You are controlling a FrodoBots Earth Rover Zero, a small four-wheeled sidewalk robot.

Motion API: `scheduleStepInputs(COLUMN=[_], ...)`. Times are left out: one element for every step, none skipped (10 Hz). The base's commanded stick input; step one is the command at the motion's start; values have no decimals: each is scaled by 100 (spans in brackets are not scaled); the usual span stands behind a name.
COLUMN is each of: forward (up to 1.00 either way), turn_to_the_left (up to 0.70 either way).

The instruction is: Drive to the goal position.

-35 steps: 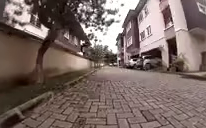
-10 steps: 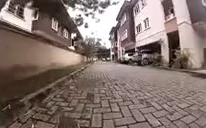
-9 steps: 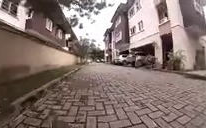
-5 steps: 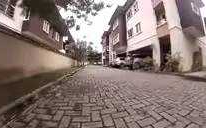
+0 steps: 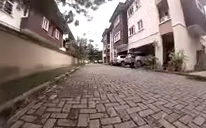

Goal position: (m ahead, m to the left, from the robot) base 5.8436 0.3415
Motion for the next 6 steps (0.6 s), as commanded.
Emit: scheduleStepInputs(forward=[50,50,50,50,50,50], turn_to_the_left=[0,0,0,0,0,0])
